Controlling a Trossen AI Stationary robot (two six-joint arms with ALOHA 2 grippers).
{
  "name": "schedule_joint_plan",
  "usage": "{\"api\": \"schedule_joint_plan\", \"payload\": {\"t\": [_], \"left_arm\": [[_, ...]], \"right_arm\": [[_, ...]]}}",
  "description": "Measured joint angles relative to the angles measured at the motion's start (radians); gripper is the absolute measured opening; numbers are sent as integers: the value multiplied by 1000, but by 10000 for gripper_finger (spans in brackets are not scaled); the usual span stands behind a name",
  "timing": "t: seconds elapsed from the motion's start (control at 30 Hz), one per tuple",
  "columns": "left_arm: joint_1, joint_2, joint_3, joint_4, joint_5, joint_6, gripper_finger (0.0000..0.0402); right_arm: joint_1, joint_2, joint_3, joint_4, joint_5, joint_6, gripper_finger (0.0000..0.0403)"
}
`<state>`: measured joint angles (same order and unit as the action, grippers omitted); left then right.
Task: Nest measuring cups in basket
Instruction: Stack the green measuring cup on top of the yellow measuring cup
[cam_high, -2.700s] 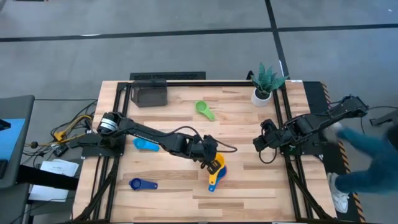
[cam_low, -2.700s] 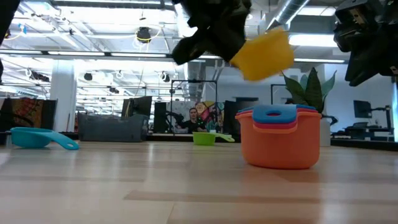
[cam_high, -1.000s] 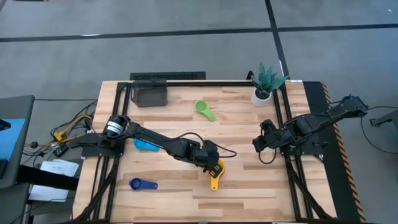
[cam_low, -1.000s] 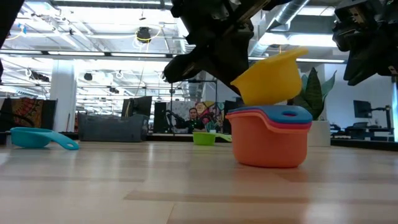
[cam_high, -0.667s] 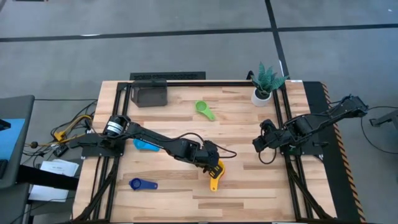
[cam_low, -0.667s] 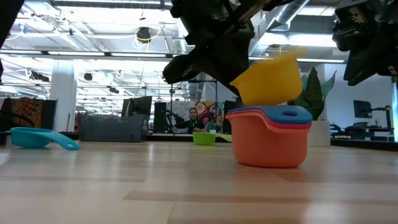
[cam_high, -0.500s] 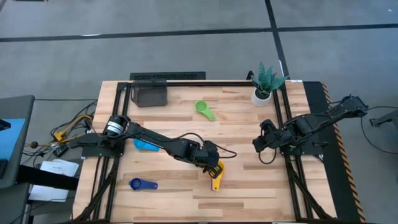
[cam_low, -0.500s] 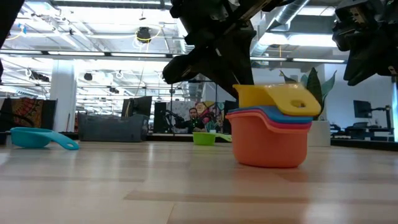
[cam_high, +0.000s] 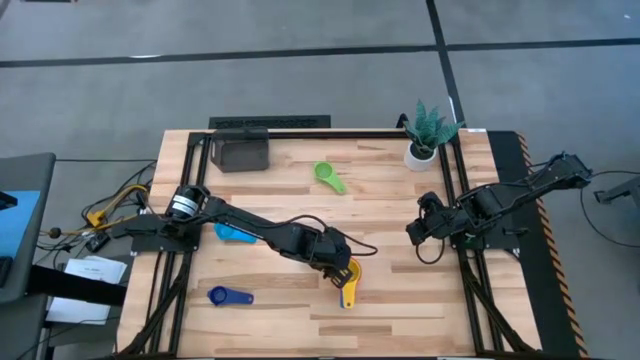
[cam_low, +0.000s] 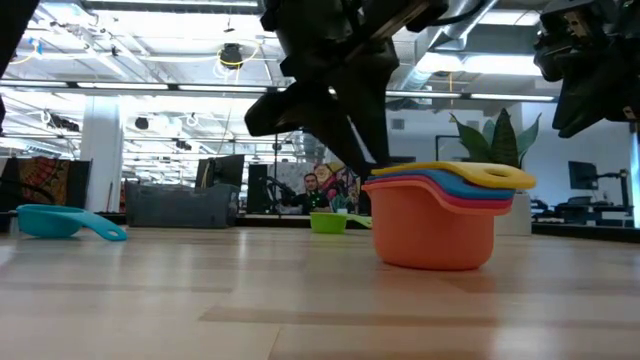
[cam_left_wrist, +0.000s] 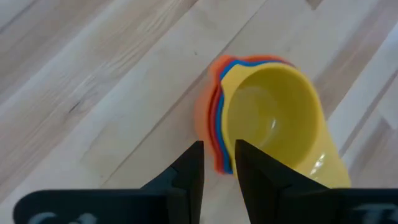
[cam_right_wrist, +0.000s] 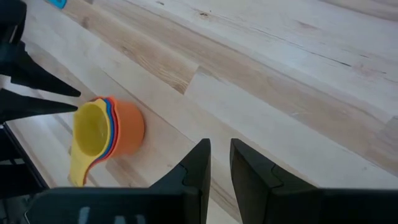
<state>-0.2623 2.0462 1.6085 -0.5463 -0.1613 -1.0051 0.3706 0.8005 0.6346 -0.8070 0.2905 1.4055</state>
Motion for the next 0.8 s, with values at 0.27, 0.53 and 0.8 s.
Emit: {"api": "schedule_joint_plan", "payload": {"t": [0.27, 0.53, 0.8], "left_arm": [[2, -12, 0, -28, -2, 50, 76], [4, -95, 0, -108, -118, 96, 75], [11, -197, -3, -241, -268, 108, 75]], "right_arm": [[-1, 0, 0, 0, 22, -1, 85], [-32, -1, 0, 3, 28, -33, 85], [-64, -1, 0, 59, 27, -121, 85]]}}
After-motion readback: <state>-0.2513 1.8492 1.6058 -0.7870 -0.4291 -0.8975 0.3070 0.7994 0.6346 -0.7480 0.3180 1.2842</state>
